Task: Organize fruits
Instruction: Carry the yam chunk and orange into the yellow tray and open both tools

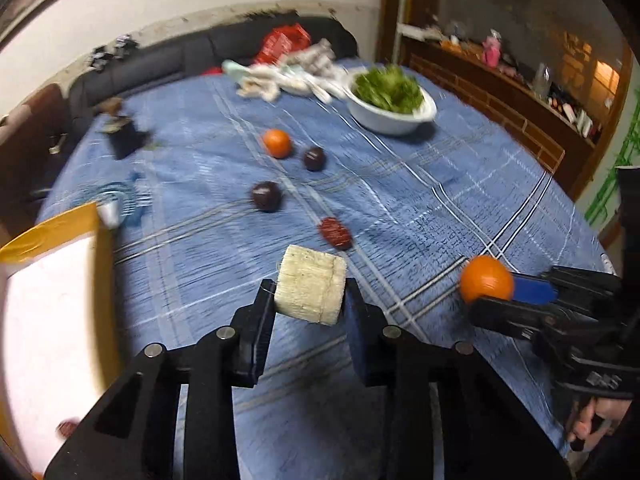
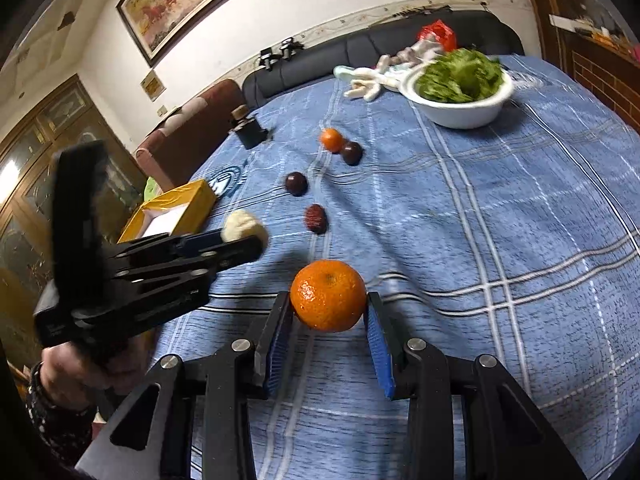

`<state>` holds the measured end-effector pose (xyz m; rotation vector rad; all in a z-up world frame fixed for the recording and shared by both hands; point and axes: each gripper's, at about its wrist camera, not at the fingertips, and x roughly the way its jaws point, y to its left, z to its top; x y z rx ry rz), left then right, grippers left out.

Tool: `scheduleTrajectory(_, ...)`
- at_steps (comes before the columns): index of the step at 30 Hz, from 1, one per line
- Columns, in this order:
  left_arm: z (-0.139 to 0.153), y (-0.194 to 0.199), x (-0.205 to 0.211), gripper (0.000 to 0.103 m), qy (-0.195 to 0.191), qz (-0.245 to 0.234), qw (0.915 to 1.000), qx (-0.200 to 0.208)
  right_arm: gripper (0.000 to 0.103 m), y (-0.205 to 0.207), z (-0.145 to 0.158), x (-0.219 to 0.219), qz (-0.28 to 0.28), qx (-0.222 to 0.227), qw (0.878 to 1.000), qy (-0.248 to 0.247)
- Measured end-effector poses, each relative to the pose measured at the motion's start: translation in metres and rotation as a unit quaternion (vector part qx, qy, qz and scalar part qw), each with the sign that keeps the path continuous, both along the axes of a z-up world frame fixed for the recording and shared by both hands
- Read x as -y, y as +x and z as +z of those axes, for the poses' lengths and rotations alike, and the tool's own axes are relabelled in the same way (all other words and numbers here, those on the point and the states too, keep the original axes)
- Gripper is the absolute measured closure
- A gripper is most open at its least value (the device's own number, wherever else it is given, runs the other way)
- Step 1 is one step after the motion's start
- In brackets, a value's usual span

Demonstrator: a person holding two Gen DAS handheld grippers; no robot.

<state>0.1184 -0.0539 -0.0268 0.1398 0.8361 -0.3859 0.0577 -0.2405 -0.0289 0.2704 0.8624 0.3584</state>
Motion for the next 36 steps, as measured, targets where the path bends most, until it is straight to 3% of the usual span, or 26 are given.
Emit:
scheduleTrajectory(5, 0.030, -0.040, -0.061, 0.072, -0.024, 0.055, 0.9975, 0.037, 0.066, -0.001, 0.015, -0.046, 0.042, 0.017, 0.999, -0.007)
scheduleTrajectory(9, 0.038, -0.061, -0.110, 0.072, -0.021, 0.107, 0.9924, 0.057, 0.066, -0.005, 0.025, -0.091, 0.081, 0.036, 0.996, -0.006)
scheduleTrajectory(18, 0.012, -0.089, -0.194, 0.072, -0.002, 0.198, 0.9795, 0.038, 0.066, -0.015, 0.025, -0.208, 0.170, 0.041, 0.985, -0.001)
scheduleTrajectory(27, -0.009, -0.095, -0.216, 0.071, 0.020, 0.231, 0.9725, 0.020, 0.064, -0.028, 0.002, -0.287, 0.216, 0.020, 0.976, -0.026)
scheduleTrajectory(29, -0.008, -0.096, -0.222, 0.068, 0.020, 0.240, 0.9703, 0.019, 0.059, -0.028, 0.000, -0.292, 0.216, 0.022, 0.976, -0.033)
scheduleTrajectory(30, -0.007, -0.097, -0.225, 0.060, 0.021, 0.247, 0.9687, 0.020, 0.047, -0.027, 0.000, -0.294, 0.217, 0.024, 0.975, -0.031)
scheduleTrajectory(32, -0.003, -0.102, -0.231, 0.047, 0.023, 0.258, 0.9656, 0.026, 0.040, -0.029, 0.007, -0.294, 0.212, 0.040, 0.976, -0.030)
scheduleTrajectory(36, 0.005, -0.109, -0.234, 0.044, 0.024, 0.265, 0.9632, 0.042, 0.033, -0.032, 0.023, -0.280, 0.196, 0.073, 0.978, -0.008)
